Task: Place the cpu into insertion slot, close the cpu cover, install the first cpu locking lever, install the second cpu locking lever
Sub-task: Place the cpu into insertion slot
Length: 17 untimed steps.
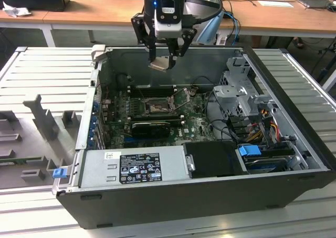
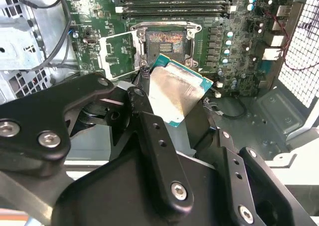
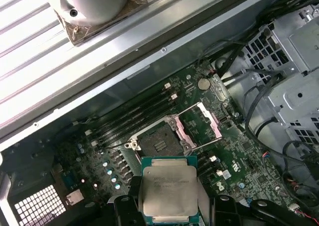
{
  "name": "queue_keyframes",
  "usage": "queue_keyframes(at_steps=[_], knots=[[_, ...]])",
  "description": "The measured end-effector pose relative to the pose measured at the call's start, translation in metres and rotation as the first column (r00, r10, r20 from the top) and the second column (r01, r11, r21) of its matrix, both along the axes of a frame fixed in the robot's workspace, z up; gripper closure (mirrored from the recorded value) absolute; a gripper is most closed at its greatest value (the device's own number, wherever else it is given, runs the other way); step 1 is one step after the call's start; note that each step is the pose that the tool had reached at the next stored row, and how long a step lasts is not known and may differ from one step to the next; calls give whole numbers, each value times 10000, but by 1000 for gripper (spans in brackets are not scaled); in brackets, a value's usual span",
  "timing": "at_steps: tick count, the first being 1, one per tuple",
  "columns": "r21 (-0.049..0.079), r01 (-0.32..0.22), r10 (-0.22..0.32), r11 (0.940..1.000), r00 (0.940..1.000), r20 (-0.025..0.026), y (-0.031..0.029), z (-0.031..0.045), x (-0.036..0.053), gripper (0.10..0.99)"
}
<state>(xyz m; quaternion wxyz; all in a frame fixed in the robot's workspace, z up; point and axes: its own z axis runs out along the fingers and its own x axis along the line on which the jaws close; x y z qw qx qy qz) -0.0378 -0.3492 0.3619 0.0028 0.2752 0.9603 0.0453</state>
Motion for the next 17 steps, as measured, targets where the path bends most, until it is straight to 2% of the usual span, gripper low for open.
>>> queue_keyframes(at_steps=[6,11,14,17], knots=[[-1,762,-762,9971,9971,0,0,-9,0,557],[-1,1341,-1341,9910,9910,0,0,-15,0,557],[-1,1585,-1585,9874,9874,0,0,-20,0,557],[-2,1643,-1643,9864,9864,-4,0,-40,0,557]])
